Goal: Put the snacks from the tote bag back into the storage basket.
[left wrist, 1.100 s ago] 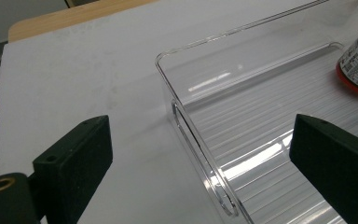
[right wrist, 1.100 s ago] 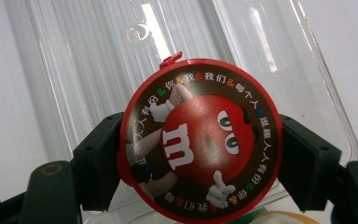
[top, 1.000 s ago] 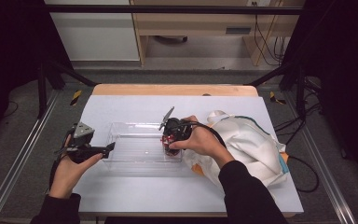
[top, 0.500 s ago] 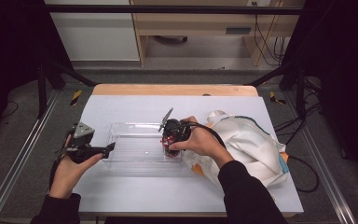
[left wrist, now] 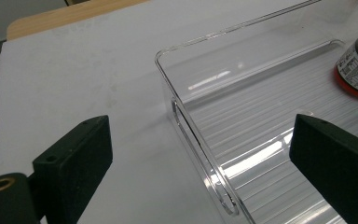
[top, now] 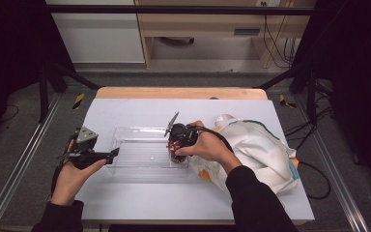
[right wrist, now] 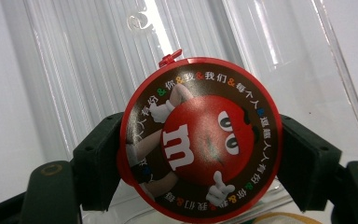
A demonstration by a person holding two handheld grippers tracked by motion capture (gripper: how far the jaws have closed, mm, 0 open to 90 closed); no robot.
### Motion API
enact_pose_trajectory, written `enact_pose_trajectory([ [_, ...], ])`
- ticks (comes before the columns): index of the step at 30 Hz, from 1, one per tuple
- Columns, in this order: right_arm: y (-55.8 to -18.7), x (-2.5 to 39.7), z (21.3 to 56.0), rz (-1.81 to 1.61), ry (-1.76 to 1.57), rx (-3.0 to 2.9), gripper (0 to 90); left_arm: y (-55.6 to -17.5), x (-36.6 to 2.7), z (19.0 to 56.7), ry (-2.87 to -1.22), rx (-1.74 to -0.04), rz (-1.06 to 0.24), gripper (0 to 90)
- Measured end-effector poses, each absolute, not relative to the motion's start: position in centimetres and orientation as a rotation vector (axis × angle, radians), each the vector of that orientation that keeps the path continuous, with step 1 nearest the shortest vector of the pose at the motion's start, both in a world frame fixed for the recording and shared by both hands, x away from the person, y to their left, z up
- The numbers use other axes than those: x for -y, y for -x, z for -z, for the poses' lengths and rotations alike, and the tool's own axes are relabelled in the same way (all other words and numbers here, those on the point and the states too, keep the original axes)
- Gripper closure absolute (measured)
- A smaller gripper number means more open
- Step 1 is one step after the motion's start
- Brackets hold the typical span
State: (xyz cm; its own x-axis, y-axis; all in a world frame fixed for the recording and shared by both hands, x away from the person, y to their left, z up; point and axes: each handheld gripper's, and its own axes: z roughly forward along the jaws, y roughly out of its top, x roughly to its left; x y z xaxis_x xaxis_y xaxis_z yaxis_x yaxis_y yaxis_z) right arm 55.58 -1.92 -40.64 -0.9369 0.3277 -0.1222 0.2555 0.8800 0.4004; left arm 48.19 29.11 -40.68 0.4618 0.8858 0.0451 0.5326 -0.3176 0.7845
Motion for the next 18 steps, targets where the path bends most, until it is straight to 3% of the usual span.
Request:
enact_pose_trajectory([
  [18, -55.91, 1.87, 40.71, -0.569, -0.458, -2.872, 25.0, -48.25, -28.99, 40.88, -2.004, -1.176, -0.623, 5.9],
])
